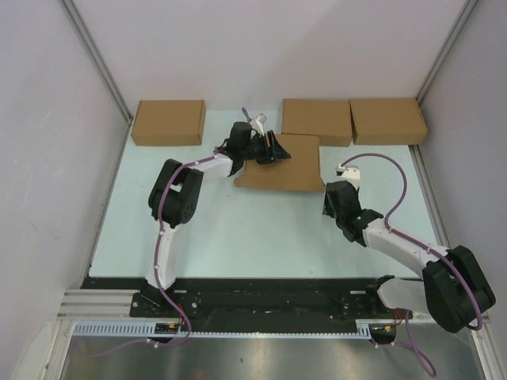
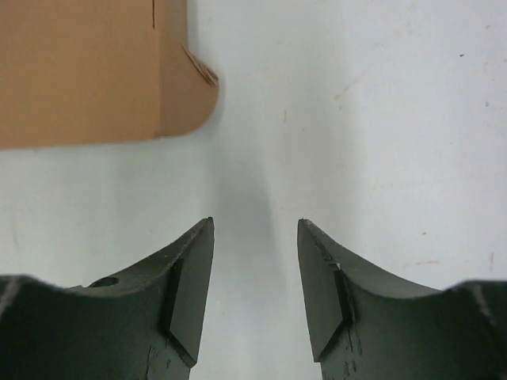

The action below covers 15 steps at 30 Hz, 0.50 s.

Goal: Fold the paper box

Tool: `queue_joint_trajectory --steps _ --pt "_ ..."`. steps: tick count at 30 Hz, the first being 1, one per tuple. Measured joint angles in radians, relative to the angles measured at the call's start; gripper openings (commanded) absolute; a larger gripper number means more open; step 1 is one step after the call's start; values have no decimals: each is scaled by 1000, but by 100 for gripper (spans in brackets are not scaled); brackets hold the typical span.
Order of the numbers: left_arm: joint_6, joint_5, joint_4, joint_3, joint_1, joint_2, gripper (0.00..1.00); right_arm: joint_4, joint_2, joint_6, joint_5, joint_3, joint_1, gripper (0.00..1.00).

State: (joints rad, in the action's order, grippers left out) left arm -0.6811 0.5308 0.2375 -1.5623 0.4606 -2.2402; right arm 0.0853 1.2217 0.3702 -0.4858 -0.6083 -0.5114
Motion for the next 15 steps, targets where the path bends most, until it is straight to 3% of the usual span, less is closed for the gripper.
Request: queue_joint_trajectory --steps 15 --pt "0 -3 22 51 -8 31 58 -170 20 -126 -29 37 -42 52"
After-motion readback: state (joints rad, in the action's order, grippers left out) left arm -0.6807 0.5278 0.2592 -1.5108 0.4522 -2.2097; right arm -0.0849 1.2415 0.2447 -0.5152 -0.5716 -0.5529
